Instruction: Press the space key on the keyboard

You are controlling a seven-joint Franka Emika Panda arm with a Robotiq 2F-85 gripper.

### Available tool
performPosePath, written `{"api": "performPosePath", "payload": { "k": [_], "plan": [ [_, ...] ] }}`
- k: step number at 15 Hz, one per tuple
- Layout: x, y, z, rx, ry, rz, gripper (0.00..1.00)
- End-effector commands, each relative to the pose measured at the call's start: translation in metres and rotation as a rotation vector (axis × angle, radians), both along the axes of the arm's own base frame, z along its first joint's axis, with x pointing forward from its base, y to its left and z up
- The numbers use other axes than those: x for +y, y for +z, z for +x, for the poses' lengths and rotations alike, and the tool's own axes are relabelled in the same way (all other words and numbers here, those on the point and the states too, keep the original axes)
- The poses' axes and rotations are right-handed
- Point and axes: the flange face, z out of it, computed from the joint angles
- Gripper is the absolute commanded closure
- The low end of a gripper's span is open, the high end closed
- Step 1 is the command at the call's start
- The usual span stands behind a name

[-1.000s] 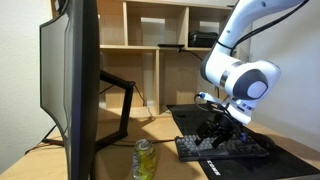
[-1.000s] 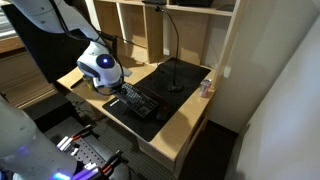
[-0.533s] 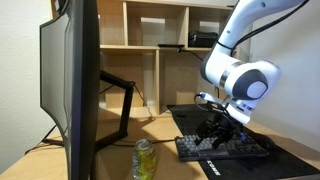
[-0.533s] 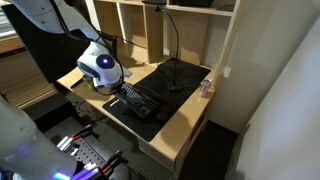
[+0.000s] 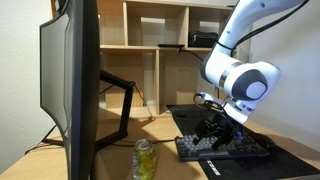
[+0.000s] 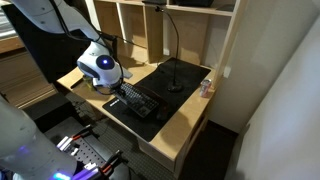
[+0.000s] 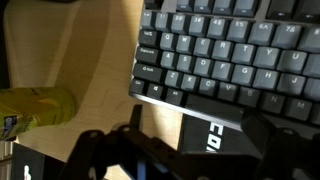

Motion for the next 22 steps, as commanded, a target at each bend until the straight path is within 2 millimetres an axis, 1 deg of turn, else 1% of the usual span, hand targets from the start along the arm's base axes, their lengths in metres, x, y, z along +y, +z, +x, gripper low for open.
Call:
{"api": "performPosePath", "payload": {
  "k": [1,7,8,9,14,16,18,20,22],
  "plan": [
    [-0.001,0.0,0.0,0.004,-0.005,0.002,0.0],
    [-0.001,-0.001,0.0,0.008,-0.01,0.003,0.0],
    [0.002,-0.01,-0.009,0.065,-0.002,0.015,0.0],
    [0.004,-0.012,-0.011,0.089,-0.008,0.04,0.0],
    [0.008,-0.01,-0.009,0.119,-0.05,0.101,0.0],
    [0.006,-0.004,-0.004,0.09,-0.073,0.098,0.0],
    [0.005,-0.002,-0.002,0.082,-0.101,0.099,0.0],
    [0.004,-0.004,-0.003,0.098,-0.129,0.1,0.0],
    [0.007,-0.006,-0.003,0.102,-0.097,0.1,0.0]
  ]
}}
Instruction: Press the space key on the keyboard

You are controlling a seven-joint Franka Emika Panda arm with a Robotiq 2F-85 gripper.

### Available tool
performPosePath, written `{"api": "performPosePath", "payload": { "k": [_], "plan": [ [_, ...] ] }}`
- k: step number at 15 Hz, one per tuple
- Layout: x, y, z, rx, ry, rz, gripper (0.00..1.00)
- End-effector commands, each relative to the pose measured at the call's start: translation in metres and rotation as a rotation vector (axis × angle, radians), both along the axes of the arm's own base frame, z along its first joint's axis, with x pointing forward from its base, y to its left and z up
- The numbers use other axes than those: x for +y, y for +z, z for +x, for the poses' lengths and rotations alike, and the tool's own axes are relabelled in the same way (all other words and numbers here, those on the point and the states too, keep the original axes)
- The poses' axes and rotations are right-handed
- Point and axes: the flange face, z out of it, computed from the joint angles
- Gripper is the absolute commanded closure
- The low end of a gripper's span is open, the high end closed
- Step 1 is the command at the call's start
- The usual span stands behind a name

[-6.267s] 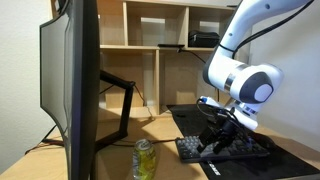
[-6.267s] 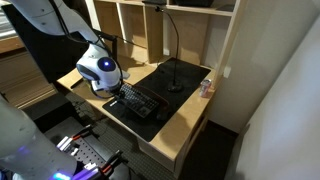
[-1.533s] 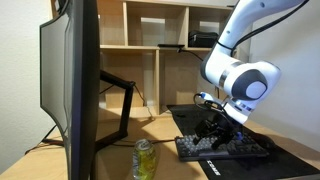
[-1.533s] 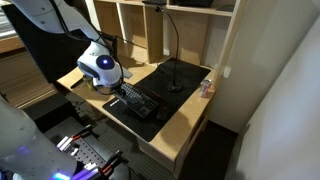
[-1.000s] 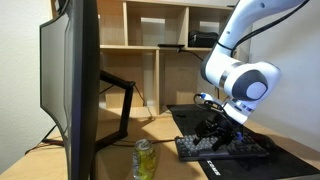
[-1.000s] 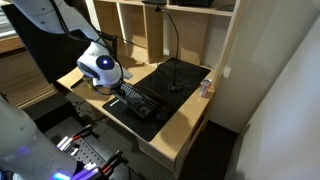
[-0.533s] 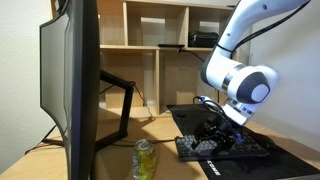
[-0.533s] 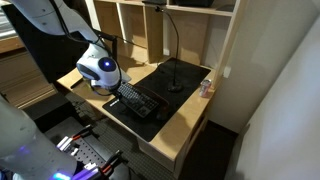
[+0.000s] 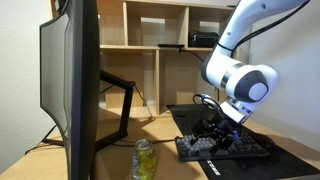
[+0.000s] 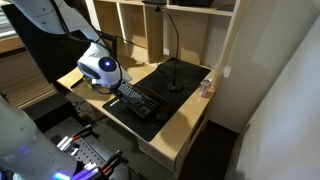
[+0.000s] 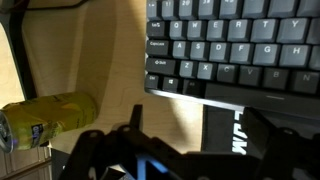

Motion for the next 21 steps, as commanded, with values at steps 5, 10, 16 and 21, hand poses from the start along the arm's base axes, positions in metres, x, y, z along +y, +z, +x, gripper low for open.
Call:
{"api": "performPosePath", "payload": {
  "k": [5,10,16,21],
  "plan": [
    [0.0,0.0,0.0,0.001,0.001,0.0,0.0],
    [0.0,0.0,0.0,0.001,0.001,0.0,0.0],
    [-0.016,-0.032,0.022,-0.02,-0.146,0.025,0.0],
    [-0.02,-0.04,0.015,0.015,-0.233,0.06,0.0]
  ]
}}
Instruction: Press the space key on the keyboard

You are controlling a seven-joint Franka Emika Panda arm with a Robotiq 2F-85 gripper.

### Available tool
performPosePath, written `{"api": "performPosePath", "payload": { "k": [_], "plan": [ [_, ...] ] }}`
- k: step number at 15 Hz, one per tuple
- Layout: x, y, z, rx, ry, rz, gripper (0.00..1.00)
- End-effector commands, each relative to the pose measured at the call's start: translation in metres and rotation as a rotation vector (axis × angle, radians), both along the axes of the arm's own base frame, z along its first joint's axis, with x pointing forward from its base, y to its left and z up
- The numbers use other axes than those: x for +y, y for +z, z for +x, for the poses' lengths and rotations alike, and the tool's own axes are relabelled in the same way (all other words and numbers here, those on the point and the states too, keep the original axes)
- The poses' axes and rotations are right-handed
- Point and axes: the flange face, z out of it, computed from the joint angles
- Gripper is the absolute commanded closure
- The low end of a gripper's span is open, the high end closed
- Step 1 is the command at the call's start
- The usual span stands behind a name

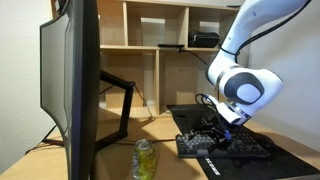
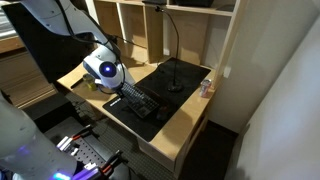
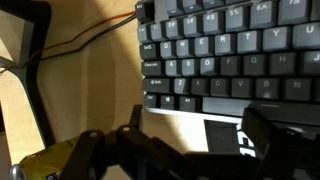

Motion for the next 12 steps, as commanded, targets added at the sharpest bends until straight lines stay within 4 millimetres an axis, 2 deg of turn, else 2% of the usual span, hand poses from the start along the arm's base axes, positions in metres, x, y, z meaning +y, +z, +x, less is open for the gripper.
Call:
{"api": "performPosePath", "payload": {
  "k": [1,2,4,5,9,10,12],
  "plan": [
    [-0.013,-0.017,-0.004,0.039,-0.01,-0.019,0.0],
    [-0.014,-0.008,-0.01,0.051,-0.022,-0.036,0.0],
    [-0.019,0.024,-0.025,0.03,0.0,-0.048,0.0],
    [-0.02,0.032,-0.05,0.03,0.019,-0.051,0.0],
    [-0.037,0.053,-0.092,0.012,0.033,-0.057,0.0],
    [-0.028,0.036,-0.064,0.025,0.025,-0.057,0.0],
    [-0.035,0.047,-0.08,0.013,0.025,-0.061,0.0]
  ]
}}
